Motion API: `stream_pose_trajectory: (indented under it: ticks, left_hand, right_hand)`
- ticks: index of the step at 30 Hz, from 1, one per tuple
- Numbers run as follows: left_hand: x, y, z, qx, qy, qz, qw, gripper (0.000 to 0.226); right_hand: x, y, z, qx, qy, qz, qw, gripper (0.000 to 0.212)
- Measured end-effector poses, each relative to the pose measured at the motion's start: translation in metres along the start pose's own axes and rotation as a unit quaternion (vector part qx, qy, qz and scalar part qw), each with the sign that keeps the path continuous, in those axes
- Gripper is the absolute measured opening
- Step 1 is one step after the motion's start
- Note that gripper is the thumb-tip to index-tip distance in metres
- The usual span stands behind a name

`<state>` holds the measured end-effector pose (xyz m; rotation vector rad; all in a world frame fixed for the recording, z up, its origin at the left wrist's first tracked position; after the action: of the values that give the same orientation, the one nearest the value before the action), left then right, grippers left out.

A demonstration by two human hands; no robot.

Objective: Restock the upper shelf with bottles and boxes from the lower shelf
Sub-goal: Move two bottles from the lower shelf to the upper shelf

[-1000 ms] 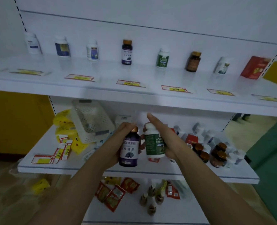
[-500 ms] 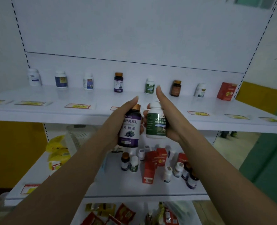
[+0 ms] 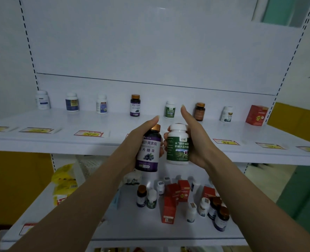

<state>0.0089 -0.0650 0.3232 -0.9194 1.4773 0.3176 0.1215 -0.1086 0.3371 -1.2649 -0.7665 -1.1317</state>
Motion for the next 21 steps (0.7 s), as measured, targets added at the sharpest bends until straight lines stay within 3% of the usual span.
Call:
stream_pose_trajectory:
  ticks: [9, 16, 21]
  left_hand:
    - [-0.027, -0.013, 0.026, 0.025, -0.028, 0.029, 0.999, 0.034]
    - [-0.051, -0.02, 0.064, 0.034, -0.045, 0.042, 0.998, 0.035]
    - [-0.064, -0.017, 0.103, 0.011, -0.046, 0.054, 0.997, 0.041]
  right_hand:
    - [0.026, 0.013, 0.019, -0.011, 0.024, -0.031, 0.999, 0.051]
    - [0.045, 0.035, 0.048, 0.041, 0.017, -0.066, 0.997, 0.009]
    - [0.052, 0.07, 0.084, 0.008, 0.033, -0.104, 0.994, 0.014]
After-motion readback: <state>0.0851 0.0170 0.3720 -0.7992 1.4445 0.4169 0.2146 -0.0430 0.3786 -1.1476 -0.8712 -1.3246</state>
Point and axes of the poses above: each hand's wrist, its own z-axis towards the middle knuckle, its own y-axis out of the back of the hand, x = y × z, the point moved 6 cm from there along z, towards the middle knuckle, and after that the axes turned 12 degrees about y, right-handed, at the moved point
